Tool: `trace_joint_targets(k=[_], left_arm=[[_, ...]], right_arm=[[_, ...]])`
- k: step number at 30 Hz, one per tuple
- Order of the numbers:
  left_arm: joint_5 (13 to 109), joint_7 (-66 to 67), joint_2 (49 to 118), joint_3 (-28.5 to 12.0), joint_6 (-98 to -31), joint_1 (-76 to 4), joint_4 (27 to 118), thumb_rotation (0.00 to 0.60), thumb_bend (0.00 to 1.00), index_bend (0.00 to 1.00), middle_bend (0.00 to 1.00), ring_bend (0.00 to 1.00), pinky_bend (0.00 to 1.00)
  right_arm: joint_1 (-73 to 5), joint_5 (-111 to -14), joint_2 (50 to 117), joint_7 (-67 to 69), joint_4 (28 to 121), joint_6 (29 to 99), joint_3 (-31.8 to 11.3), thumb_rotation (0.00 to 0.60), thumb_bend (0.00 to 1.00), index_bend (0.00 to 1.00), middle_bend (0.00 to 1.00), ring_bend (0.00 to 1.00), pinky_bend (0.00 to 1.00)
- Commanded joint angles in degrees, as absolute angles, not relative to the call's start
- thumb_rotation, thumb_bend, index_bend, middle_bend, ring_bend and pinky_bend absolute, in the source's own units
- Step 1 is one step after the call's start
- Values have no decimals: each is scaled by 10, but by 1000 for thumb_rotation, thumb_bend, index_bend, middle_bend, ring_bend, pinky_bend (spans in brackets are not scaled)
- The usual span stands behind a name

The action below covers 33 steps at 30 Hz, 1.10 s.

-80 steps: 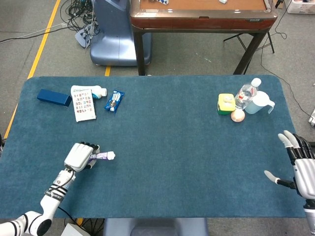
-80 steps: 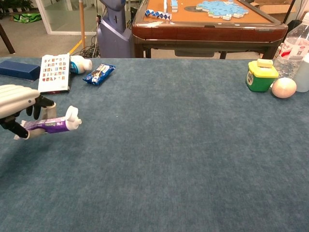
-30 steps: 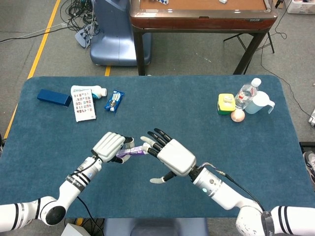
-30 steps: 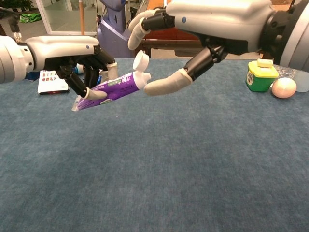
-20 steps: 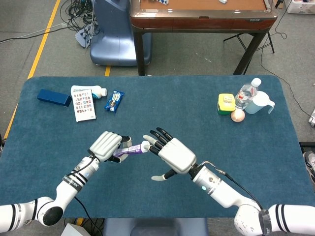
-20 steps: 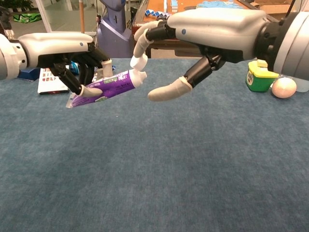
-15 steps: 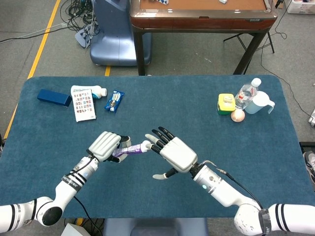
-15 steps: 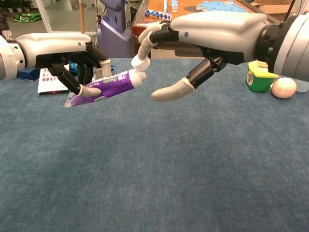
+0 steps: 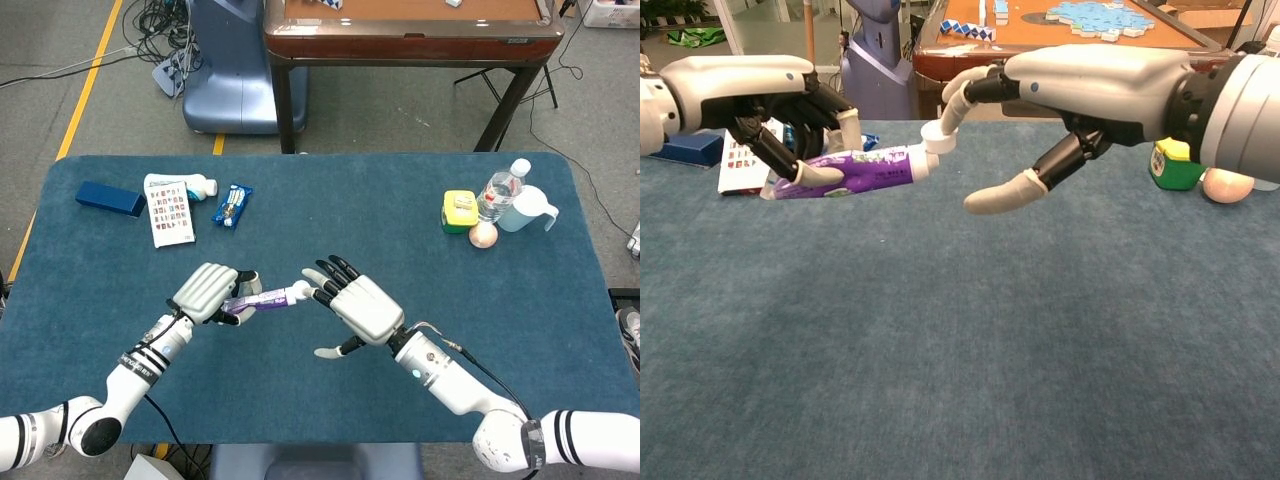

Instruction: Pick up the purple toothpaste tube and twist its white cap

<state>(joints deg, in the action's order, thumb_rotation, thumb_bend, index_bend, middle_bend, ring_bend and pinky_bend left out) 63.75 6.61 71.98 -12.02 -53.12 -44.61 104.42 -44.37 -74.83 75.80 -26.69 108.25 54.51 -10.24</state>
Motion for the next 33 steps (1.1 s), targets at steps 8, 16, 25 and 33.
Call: trace_joint_targets(k=[8,16,25,33], left_arm=[[653,37,719,-121,-535,-440,1038,600,473,653,801,556,465],[656,15,716,-128,-535,-438,1043,600,474,653,801,557,466],[662,-30,713,-132,-537,-428,1049,600,474,653,801,557,467],[702,-103,718,-128,-558,-403,1038,600,474,653,802,557,469]], right_arm=[[-444,-743,763,-250,1067,551,-96,232,194,223,89,0,0],[-447,-745,775,-235,1056,554,-95,231,195,223,89,0,0],[-442,-754,784,-210,1044,565,-90,231,195,223,88,0,0],[-424,-790,763,-123,1062,591,-96,231,195,223,87,0,0]])
